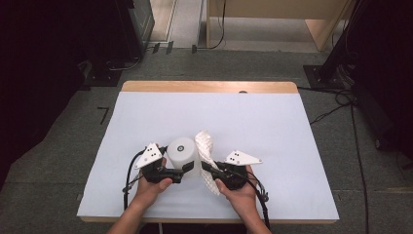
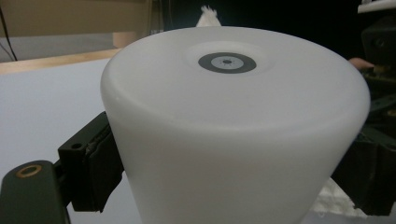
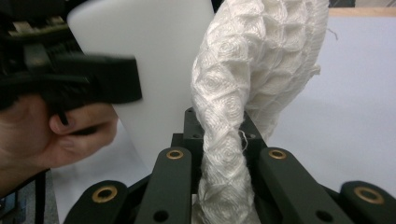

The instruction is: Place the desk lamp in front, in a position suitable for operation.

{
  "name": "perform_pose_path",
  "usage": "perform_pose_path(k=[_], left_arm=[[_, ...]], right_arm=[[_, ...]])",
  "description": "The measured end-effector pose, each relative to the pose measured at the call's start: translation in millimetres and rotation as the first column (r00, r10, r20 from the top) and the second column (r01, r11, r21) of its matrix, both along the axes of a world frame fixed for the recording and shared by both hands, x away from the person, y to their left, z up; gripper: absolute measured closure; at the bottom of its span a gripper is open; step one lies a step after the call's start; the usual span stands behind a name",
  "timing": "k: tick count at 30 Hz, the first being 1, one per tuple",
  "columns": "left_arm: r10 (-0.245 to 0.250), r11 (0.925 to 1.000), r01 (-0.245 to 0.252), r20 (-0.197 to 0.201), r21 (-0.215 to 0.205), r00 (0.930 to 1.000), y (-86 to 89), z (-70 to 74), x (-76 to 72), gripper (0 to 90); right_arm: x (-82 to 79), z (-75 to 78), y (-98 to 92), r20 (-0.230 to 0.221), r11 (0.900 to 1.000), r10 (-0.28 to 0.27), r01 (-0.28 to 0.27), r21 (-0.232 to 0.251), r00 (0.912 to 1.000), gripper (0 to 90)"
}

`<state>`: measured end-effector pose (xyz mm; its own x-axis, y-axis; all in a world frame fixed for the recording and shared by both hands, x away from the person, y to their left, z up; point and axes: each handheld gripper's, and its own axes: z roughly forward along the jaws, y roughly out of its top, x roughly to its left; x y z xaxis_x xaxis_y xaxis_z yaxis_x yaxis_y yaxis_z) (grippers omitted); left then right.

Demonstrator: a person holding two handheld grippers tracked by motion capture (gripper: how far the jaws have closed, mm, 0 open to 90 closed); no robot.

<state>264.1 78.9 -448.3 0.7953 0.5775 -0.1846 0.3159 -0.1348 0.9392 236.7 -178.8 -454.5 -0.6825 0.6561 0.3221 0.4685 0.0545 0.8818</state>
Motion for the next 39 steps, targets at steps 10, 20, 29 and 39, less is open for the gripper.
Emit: perform_pose_path(k=[10,20,29,39], left_arm=[[-0.036,0.9960,0.035,0.012,0.082,0.9993,-9.0,-4.5,-3.1,8.9],[0.005,1.0000,-0.004,0.022,-0.008,0.9997,7.2,5.0,2.7,8.9],[-0.055,0.9929,0.052,0.029,0.107,0.9981,-9.3,-0.6,-0.3,8.9],[-0.055,0.9961,0.052,0.036,0.071,0.9979,-8.3,3.1,0.7,8.9]], right_arm=[[-0.4,15.3,-5.8,0.044,0.999,-0.002,0.000,0.034,0.9990,80.3],[3.4,-2.5,4.9,-0.004,1.000,0.011,-0.011,-0.029,0.9999,80.3],[1.6,9.0,-1.3,0.024,1.000,-0.007,0.007,-0.014,0.9997,80.3],[0.3,13.9,-7.5,0.039,1.000,-0.019,0.018,0.018,0.9991,80.3]])
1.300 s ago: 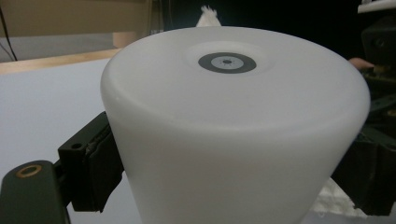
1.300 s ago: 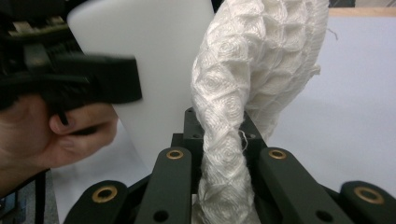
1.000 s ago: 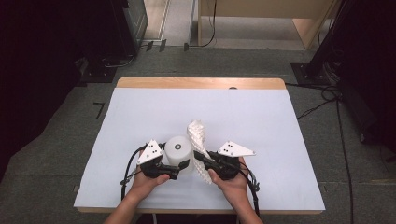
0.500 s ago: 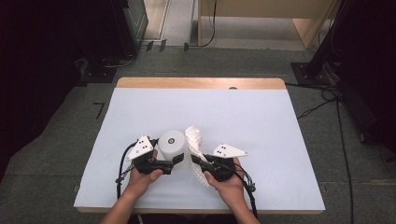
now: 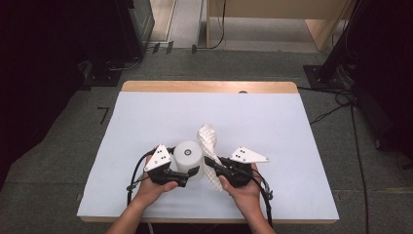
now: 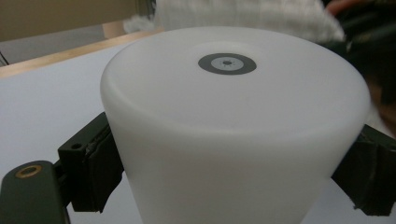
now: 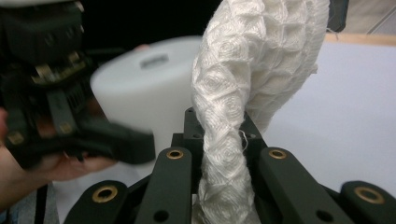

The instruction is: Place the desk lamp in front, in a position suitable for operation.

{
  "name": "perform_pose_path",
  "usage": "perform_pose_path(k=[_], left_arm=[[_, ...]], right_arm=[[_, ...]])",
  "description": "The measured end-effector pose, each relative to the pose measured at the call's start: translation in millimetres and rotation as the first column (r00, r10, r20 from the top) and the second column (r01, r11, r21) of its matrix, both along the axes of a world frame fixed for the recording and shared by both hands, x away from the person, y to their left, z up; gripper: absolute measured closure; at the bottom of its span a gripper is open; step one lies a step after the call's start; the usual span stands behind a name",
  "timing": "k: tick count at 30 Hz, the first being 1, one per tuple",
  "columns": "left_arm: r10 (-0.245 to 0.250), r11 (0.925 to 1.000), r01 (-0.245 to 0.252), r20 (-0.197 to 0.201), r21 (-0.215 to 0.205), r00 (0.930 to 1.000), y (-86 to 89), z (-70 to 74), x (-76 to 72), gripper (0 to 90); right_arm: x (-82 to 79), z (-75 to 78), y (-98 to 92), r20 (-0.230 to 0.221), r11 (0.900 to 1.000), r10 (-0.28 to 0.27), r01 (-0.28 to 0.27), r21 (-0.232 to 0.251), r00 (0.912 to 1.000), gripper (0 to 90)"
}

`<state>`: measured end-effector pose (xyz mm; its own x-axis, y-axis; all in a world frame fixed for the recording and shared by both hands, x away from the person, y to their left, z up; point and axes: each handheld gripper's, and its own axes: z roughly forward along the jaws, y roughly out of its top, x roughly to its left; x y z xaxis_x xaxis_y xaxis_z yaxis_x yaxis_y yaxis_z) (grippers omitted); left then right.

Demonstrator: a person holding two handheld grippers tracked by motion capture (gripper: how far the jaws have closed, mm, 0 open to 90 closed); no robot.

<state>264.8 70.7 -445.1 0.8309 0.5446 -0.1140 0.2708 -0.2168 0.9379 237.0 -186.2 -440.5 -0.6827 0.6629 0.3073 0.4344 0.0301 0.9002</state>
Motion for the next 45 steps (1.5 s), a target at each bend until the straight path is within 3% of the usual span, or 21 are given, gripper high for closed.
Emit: perform_pose_path(k=[4,9,15,20,24,29,31,33,35,39,43,45], left_arm=[[0.037,0.9982,-0.037,-0.002,-0.046,0.9993,13.7,2.5,4.3,8.9],[0.064,0.9956,-0.062,0.020,-0.071,0.9978,17.1,6.6,2.3,8.9],[0.050,0.9987,-0.050,0.011,0.011,0.9987,6.9,-0.5,-2.1,8.9],[0.053,0.9951,-0.057,0.050,0.080,0.9973,-0.9,-5.7,-8.0,8.9],[0.039,0.9989,-0.040,0.048,0.026,0.9981,2.1,-1.5,-7.3,8.9],[0.063,0.9973,-0.061,0.037,-0.041,0.9974,14.3,4.0,-3.6,8.9],[0.094,0.9945,-0.091,0.053,-0.052,0.9942,17.7,4.6,-2.9,8.9],[0.150,0.9886,-0.149,0.097,-0.020,0.9839,18.1,3.7,-2.6,8.9],[0.185,0.9806,-0.192,0.135,0.039,0.9734,16.6,-2.3,-1.3,8.8],[0.179,0.9804,-0.185,0.091,0.066,0.9796,14.4,-16.5,4.2,8.8],[0.157,0.9822,-0.164,0.081,0.092,0.9844,10.9,-21.8,4.8,8.8],[0.171,0.9794,-0.178,0.077,0.095,0.9823,10.6,-23.9,5.4,8.7]], right_arm=[[5.8,-17.6,11.6,-0.059,0.999,0.029,-0.031,-0.033,0.9978,80.3],[5.1,-23.5,16.3,-0.073,0.998,0.035,-0.039,-0.050,0.9967,80.3],[4.6,-10.8,11.2,-0.042,0.999,0.034,-0.035,-0.023,0.9986,80.5],[0.8,2.9,6.1,0.009,1.000,0.030,-0.030,0.008,0.9995,80.5],[0.1,6.8,3.2,0.028,0.999,0.036,-0.036,0.018,0.9990,80.4],[4.8,-12.5,12.8,-0.020,0.999,0.045,-0.045,-0.028,0.9988,80.4],[6.3,-17.7,15.9,-0.038,0.998,0.049,-0.050,-0.043,0.9981,80.4],[7.6,-18.6,15.5,-0.036,0.998,0.046,-0.048,-0.044,0.9983,80.4],[7.9,-17.7,13.0,-0.040,0.999,0.035,-0.037,-0.035,0.9986,80.3],[9.9,-17.2,4.2,-0.042,1.000,-0.007,0.006,-0.028,0.9991,80.3],[11.2,-15.2,-2.7,-0.040,0.999,-0.030,0.029,-0.017,0.9988,80.3],[11.2,-14.5,-3.9,-0.038,0.999,-0.034,0.033,-0.014,0.9987,80.3]])
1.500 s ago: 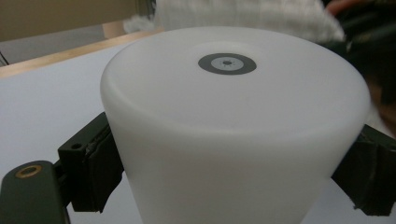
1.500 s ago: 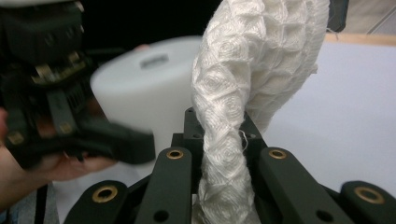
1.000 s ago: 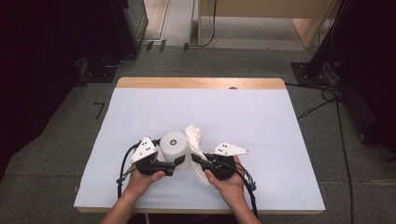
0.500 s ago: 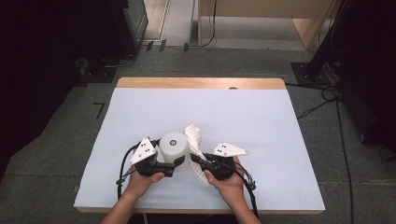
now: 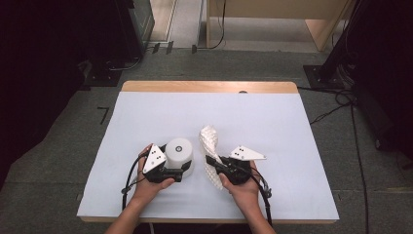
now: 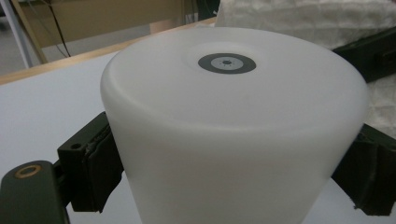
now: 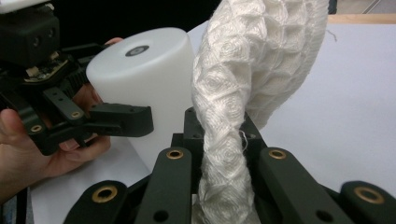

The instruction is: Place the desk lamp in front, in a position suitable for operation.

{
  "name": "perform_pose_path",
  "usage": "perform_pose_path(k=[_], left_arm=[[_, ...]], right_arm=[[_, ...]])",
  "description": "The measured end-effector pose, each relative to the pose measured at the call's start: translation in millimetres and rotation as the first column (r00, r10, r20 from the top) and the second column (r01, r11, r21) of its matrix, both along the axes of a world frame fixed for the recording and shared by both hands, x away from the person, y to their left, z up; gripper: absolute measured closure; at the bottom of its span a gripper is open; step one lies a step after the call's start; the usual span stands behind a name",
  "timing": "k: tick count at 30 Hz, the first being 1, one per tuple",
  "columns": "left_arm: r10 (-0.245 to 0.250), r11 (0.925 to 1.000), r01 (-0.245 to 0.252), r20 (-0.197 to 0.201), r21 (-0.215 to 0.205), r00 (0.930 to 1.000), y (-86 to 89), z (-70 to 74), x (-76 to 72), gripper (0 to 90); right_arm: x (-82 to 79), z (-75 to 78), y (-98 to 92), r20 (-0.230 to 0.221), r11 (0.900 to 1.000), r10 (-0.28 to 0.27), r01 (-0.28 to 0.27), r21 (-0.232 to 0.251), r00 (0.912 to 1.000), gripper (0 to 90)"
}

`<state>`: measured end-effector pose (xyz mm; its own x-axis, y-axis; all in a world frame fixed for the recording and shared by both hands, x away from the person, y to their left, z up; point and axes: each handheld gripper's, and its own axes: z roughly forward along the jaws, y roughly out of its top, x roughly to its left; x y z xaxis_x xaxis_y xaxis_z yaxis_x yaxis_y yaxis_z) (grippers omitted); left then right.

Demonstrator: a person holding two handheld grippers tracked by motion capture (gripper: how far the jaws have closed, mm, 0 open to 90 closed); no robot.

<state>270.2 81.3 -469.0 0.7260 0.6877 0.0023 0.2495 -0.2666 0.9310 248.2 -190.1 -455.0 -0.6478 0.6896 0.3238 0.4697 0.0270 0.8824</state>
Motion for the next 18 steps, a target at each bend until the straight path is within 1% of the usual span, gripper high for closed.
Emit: perform_pose_path(k=[2,4,6,8,10,11,12,14,15,16,17,18], left_arm=[[0.017,0.9998,-0.017,-0.007,-0.004,0.9998,0.5,0.1,0.3,8.7],[0.032,0.9995,-0.032,-0.005,0.004,0.9995,1.3,0.2,0.9,8.5],[0.042,0.9991,-0.042,-0.011,-0.003,0.9991,2.0,1.0,0.8,8.0],[0.064,0.9980,-0.064,0.003,-0.002,0.9980,1.0,2.9,-1.8,6.6],[0.095,0.9954,-0.095,0.012,-0.004,0.9954,-2.4,4.2,-6.0,6.3],[0.116,0.9932,-0.116,0.015,-0.015,0.9932,-4.4,4.0,-8.4,6.3],[0.146,0.9891,-0.146,0.020,-0.017,0.9890,-7.1,3.4,-10.8,6.3],[0.188,0.9822,-0.187,0.027,-0.015,0.9819,-11.6,2.3,-13.6,6.2],[0.212,0.9772,-0.212,0.032,0.001,0.9767,-14.4,1.9,-14.7,6.3],[0.228,0.9735,-0.228,0.030,0.009,0.9732,-16.3,1.7,-15.1,6.3],[0.247,0.9686,-0.248,0.029,0.021,0.9685,-18.3,1.3,-15.4,8.1],[0.248,0.9686,-0.248,0.027,0.018,0.9685,-19.1,1.0,-15.4,8.1]], right_arm=[[-0.4,0.2,-0.4,-0.001,1.000,-0.002,0.002,-0.001,1.0000,80.3],[-0.4,0.2,-0.6,0.000,1.000,-0.002,0.002,-0.004,1.0000,80.3],[-0.5,0.3,-1.1,0.001,1.000,-0.004,0.004,-0.007,1.0000,80.3],[-0.4,0.9,-1.9,0.003,1.000,-0.008,0.008,-0.004,1.0000,80.3],[-0.4,1.1,-2.6,0.003,1.000,-0.010,0.010,-0.001,0.9999,80.2],[-0.3,1.0,-3.0,0.005,1.000,-0.011,0.011,-0.002,0.9999,80.2],[-0.4,1.0,-3.1,0.004,1.000,-0.013,0.013,-0.003,0.9999,80.1],[-0.4,0.6,-3.1,0.003,1.000,-0.014,0.014,-0.005,0.9999,80.1],[-0.4,0.6,-2.9,0.002,1.000,-0.014,0.014,-0.005,0.9999,80.1],[-0.5,0.3,-2.6,-0.001,1.000,-0.013,0.013,-0.004,0.9999,80.1],[-0.2,-0.7,-1.7,0.001,1.000,-0.009,0.009,-0.005,1.0000,80.1],[-0.2,-0.7,-1.7,0.001,1.000,-0.009,0.009,-0.005,1.0000,80.1]])
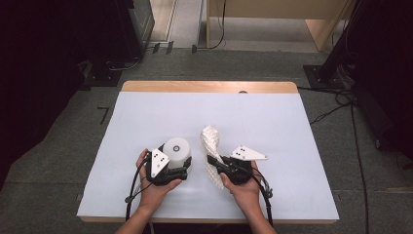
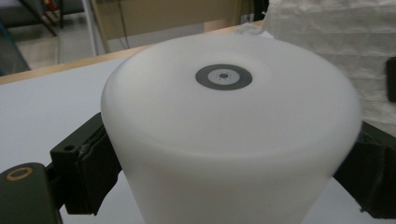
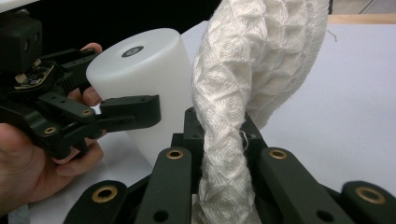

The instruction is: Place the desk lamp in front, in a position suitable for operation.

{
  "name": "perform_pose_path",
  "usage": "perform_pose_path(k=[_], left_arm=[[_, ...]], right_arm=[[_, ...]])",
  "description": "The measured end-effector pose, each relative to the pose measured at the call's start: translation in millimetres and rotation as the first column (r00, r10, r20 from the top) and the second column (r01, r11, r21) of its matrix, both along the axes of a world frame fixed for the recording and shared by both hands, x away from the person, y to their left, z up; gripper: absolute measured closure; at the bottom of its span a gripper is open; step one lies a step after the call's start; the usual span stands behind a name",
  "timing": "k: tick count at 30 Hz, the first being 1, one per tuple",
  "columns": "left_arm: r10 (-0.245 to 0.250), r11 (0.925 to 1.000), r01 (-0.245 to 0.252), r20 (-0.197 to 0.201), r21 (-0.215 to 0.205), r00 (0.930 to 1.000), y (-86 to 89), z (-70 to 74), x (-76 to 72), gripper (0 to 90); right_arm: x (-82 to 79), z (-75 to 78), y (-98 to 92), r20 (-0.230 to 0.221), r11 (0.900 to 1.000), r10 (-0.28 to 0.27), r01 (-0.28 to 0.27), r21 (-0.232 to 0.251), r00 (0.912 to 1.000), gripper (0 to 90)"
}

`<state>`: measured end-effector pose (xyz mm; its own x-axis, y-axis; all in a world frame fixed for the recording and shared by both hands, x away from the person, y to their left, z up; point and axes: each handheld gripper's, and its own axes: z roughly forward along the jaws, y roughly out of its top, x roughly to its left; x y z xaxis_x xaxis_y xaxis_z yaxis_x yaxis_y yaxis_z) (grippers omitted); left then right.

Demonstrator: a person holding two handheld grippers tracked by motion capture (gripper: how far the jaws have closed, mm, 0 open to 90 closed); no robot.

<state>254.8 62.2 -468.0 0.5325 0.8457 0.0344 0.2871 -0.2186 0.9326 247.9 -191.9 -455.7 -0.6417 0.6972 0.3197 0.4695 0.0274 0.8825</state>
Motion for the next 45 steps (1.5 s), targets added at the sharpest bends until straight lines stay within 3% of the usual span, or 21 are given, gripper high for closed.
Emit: perform_pose_path(k=[4,6,7,8,10,13,15,16,21,27,30,33,37,45], left_arm=[[-0.030,0.9995,0.030,-0.010,-0.002,0.9995,3.1,1.5,2.2,8.8],[-0.078,0.9963,0.076,-0.038,-0.039,0.9962,10.2,4.1,7.0,8.9],[-0.109,0.9914,0.105,-0.044,-0.077,0.9931,14.3,5.3,8.6,9.0],[-0.159,0.9793,0.151,-0.046,-0.135,0.9863,20.6,7.7,11.1,9.0],[-0.245,0.9450,0.229,-0.041,-0.233,0.9686,31.2,14.1,14.7,9.0],[-0.360,0.8955,0.344,-0.006,-0.282,0.9327,39.8,22.6,15.3,9.0],[-0.399,0.8745,0.381,0.000,-0.301,0.9168,40.6,24.5,15.2,9.0],[-0.408,0.8686,0.388,-0.001,-0.308,0.9128,40.2,24.6,14.9,9.0],[-0.422,0.8699,0.398,-0.023,-0.291,0.9061,37.5,22.3,15.5,9.0],[-0.439,0.8798,0.418,-0.049,-0.227,0.8973,26.4,17.8,13.6,9.1],[-0.448,0.8812,0.430,-0.059,-0.197,0.8920,20.9,15.8,12.3,9.0],[-0.449,0.8836,0.432,-0.065,-0.180,0.8911,17.5,14.7,11.3,9.0],[-0.439,0.8876,0.423,-0.059,-0.183,0.8964,19.0,16.3,11.2,9.0],[-0.406,0.8925,0.389,-0.031,-0.229,0.9133,33.0,22.5,15.2,9.1]], right_arm=[[-0.3,-2.7,4.0,-0.007,1.000,0.009,-0.009,-0.006,0.9999,80.1],[-1.0,-3.3,6.2,-0.012,1.000,0.015,-0.015,-0.011,0.9998,80.1],[-1.0,-3.7,7.1,-0.008,1.000,0.021,-0.021,-0.014,0.9998,80.1],[-1.3,-3.7,7.9,-0.009,1.000,0.022,-0.022,-0.013,0.9997,80.1],[-1.9,-3.5,9.3,-0.008,0.999,0.028,-0.028,-0.017,0.9996,80.1],[-3.0,-2.8,12.1,-0.004,0.999,0.042,-0.042,-0.017,0.9991,80.1],[-3.9,-2.9,15.2,-0.003,0.998,0.059,-0.059,-0.021,0.9982,80.1],[-4.5,-3.2,16.9,-0.006,0.997,0.068,-0.068,-0.021,0.9977,80.1],[-7.7,-1.4,22.2,0.002,0.995,0.089,-0.089,-0.036,0.9960,80.0],[-9.9,8.1,19.2,0.036,0.996,0.091,-0.090,-0.017,0.9952,80.1],[-11.8,15.3,15.6,0.062,0.997,0.080,-0.081,0.002,0.9948,80.0],[-13.4,20.6,12.8,0.081,0.997,0.079,-0.080,0.012,0.9936,80.0],[-14.0,20.1,13.3,0.081,0.997,0.079,-0.081,0.014,0.9935,80.1],[-10.0,0.7,25.0,0.016,0.994,0.101,-0.100,-0.035,0.9948,80.0]])
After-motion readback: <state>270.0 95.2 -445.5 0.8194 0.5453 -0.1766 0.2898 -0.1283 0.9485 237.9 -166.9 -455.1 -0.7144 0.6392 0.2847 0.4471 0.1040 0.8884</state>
